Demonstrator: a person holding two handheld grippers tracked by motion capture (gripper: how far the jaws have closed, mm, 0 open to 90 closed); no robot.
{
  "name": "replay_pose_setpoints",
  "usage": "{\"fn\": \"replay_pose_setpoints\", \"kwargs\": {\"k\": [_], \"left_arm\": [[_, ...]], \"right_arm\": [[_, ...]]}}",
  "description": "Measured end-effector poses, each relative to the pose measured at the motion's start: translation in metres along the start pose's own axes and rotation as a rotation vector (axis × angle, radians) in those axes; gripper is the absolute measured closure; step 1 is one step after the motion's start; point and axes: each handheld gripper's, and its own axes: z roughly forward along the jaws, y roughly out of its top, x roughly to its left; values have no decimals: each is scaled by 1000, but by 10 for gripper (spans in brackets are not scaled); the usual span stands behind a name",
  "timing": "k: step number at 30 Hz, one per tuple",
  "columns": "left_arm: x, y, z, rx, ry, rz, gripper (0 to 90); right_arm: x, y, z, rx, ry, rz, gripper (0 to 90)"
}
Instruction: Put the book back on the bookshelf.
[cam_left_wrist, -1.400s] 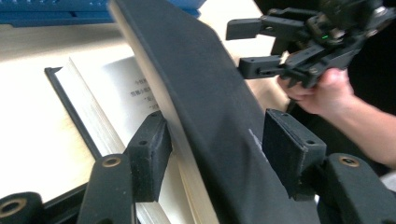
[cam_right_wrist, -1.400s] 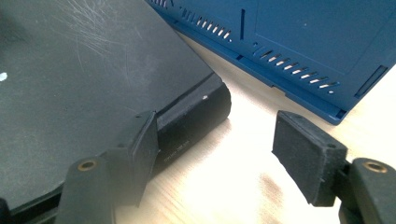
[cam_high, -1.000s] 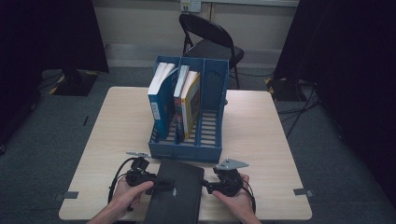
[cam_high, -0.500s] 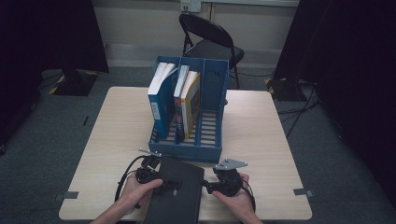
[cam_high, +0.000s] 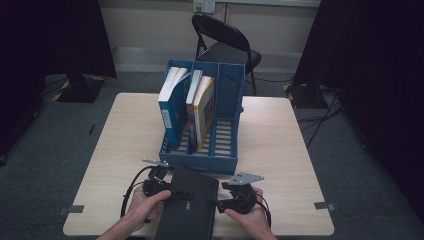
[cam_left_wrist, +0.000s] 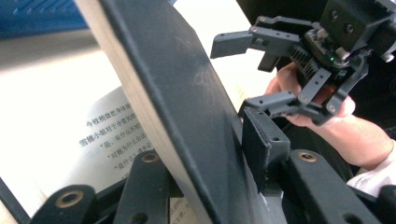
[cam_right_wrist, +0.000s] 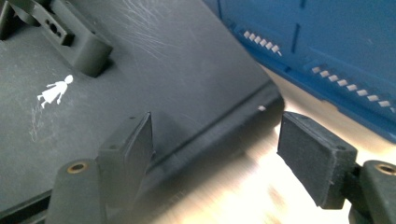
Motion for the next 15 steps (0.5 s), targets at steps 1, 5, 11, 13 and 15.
{"fn": "replay_pose_setpoints", "kwargs": {"k": [1,5,11,13,15], "left_arm": [[-2,0,-1,0,-5,11,646],[-8,-1,-2,-21,5,20,659],[-9,0,-7,-29,16,43,667],[-12,1,-12,-44,26,67,673],[-15,2,-16,-55,34,88,677]], "right_arm": [[1,0,0,-9,15,-6,255],[4,2,1,-17,40,2,222],[3,1,2,2,73,29,176],[4,0,4,-4,84,36,168],[7,0,6,-9,90,32,130]]}}
